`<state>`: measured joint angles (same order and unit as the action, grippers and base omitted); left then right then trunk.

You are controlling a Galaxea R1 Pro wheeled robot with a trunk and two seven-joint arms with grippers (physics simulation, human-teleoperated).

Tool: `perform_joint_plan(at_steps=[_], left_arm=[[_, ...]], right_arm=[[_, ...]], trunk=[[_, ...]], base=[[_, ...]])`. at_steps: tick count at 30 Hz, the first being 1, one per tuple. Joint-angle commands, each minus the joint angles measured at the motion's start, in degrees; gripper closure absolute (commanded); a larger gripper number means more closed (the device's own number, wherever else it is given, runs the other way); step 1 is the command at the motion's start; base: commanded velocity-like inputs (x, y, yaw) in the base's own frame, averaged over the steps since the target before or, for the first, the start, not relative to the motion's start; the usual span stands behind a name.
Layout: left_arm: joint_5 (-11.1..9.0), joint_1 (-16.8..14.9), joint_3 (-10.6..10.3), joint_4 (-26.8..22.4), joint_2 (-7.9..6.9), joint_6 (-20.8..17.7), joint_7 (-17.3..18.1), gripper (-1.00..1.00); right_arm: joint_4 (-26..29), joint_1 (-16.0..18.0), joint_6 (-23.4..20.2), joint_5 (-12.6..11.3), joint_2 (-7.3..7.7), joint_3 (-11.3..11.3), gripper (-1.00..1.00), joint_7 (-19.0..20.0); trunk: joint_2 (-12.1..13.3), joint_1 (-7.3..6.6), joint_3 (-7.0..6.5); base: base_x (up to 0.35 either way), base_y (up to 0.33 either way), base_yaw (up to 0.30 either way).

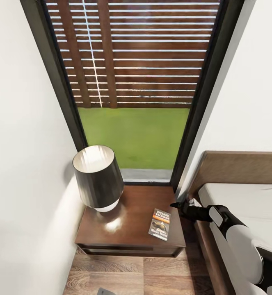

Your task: In the bedroom, move the book from the bed onto either nightstand, and place the two sandals side by side next to the bed.

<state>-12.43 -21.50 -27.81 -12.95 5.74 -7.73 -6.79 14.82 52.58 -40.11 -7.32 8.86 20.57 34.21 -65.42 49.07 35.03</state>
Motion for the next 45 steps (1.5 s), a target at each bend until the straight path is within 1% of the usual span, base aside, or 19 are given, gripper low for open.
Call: perform_joint_plan(at_steps=[1,10,17,22,24,25,28,33,45], left_arm=[[-0.6,0.0,-0.5,-0.1,-0.03,-0.3,-0.4,-1.00],[-0.6,0.0,-0.5,-0.1,-0.03,-0.5,-0.5,-1.00],[-0.5,0.0,-0.5,-0.1,-0.05,-0.5,-0.5,-1.00],[-0.5,0.0,-0.5,-0.1,-0.04,-0.4,-0.5,-1.00],[-0.5,0.0,-0.5,-0.1,-0.04,-0.4,-0.6,-1.00],[-0.5,0.0,-0.5,-0.1,-0.04,-0.4,-0.6,-1.00],[-0.5,0.0,-0.5,-0.1,-0.05,-0.3,-0.6,-1.00],[-0.5,0.0,-0.5,-0.1,-0.07,-0.3,-0.6,-1.00],[-0.5,0.0,-0.6,-0.1,-0.08,0.0,-0.8,-1.00]], right_arm=[[0.0,0.0,-0.4,-0.6,0.01,0.0,-1.00,-0.2],[0.0,0.0,-0.4,-0.5,0.20,0.1,-1.00,-0.2],[0.0,0.0,-0.3,-0.5,0.09,0.0,-1.00,-0.2],[-0.1,0.0,1.4,-0.5,-0.02,0.0,-1.00,-0.2],[-0.3,0.0,3.2,-0.5,-0.09,0.0,-1.00,-0.3],[-0.3,0.0,3.2,-0.5,-0.09,0.0,-1.00,-0.3],[-0.5,-0.1,5.0,-0.4,-0.16,0.0,-1.00,-0.3],[-0.6,-0.1,6.3,-0.4,-0.21,0.0,-1.00,-0.3],[-0.8,-0.5,7.2,-0.4,-0.16,0.0,-1.00,-0.2]], trunk=[[0.4,-0.23,-0.14],[4.0,-2.20,-1.75],[6.8,-3.74,-3.01],[8.8,-4.84,-3.91],[9.6,-5.28,-4.27],[10.0,-5.50,-4.45],[11.2,-6.16,-4.99],[13.2,-7.25,-5.88],[18.0,-9.89,-8.04]], base=[[0.000,0.000,0.000],[0.000,0.000,0.000],[0.000,0.000,0.000],[0.000,0.000,0.000],[0.000,0.000,0.000],[0.000,0.000,0.000],[0.000,0.000,0.000],[0.000,0.000,0.000],[0.000,0.000,0.000]])
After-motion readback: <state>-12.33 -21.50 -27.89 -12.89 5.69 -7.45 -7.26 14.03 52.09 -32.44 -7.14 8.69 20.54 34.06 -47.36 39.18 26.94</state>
